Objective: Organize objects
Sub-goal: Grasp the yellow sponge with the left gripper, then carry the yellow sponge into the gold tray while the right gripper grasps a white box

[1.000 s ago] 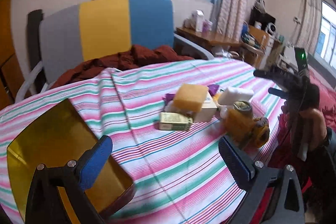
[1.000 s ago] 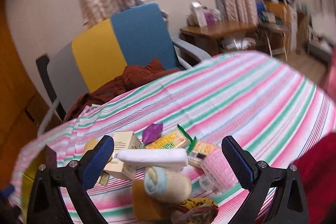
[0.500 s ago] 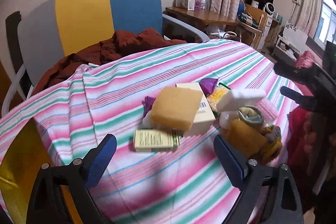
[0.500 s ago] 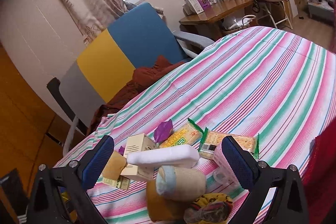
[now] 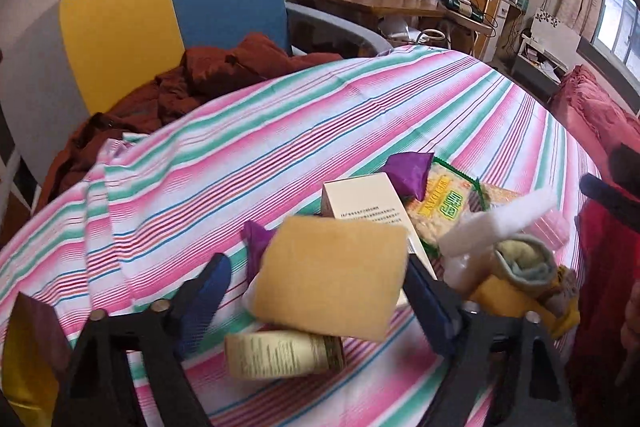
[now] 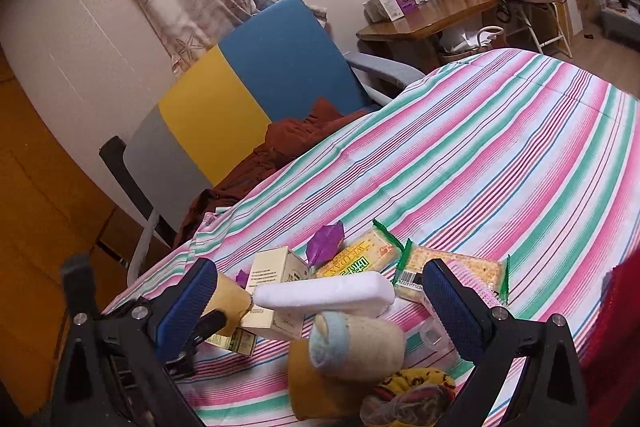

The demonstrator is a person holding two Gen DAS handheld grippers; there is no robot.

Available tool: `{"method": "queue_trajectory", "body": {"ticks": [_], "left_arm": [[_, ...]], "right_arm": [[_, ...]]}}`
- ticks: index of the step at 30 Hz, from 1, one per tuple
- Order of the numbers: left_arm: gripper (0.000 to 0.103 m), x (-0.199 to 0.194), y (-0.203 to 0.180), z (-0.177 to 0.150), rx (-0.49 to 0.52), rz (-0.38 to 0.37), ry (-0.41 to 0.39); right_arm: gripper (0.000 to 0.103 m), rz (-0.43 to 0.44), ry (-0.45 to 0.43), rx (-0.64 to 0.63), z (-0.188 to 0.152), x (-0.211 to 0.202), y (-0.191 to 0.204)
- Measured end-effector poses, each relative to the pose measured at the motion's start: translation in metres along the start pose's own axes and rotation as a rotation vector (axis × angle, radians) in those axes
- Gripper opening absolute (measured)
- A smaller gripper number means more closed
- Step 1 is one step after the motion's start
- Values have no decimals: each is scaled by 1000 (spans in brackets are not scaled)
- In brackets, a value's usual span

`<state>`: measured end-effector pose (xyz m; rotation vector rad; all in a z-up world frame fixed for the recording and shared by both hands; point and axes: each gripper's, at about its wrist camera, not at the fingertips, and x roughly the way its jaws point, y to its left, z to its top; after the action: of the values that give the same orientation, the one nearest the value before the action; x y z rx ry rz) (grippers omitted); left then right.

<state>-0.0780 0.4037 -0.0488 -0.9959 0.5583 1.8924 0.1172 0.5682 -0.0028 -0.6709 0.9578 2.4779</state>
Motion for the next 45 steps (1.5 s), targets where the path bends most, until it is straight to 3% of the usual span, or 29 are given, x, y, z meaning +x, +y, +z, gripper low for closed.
{"method": "queue_trajectory", "body": {"ticks": [1,2,5,12,21,28,33,37,42,43,45], "left_arm": [[63,4,2,0,-8,-5,8],[63,6,3,-1,-20,-18,16],[61,-3,3,-10,-29,-61,-25],[61,-54,11,-39,-110,-57,-118],[61,-108,27,-91,-180,-49,-160],[62,-134,42,-123,-254,-58,-173],[62,-157,54,-140,-301,-43,-207],[62,-171,66,-153,-332,-22,-227],[62,-184,80,-174,-380,9,-247],[62,-186,83,-176,-391,13,-248],[62,-191,89,-182,-413,27,-255]], "right_arm": [[103,-2,0,-2,0,0,1],[103,-4,1,-6,0,1,2],[103,-7,12,-9,-1,3,2],[103,-44,17,-55,-3,5,9],[103,-122,26,-216,-6,9,39],[103,-124,135,-379,-2,46,95],[102,-192,292,-466,0,108,131],[91,-324,410,-529,-12,152,138],[90,-375,487,-505,-21,175,126],[86,-369,502,-506,-25,178,124],[63,-373,528,-513,-30,181,120]]}}
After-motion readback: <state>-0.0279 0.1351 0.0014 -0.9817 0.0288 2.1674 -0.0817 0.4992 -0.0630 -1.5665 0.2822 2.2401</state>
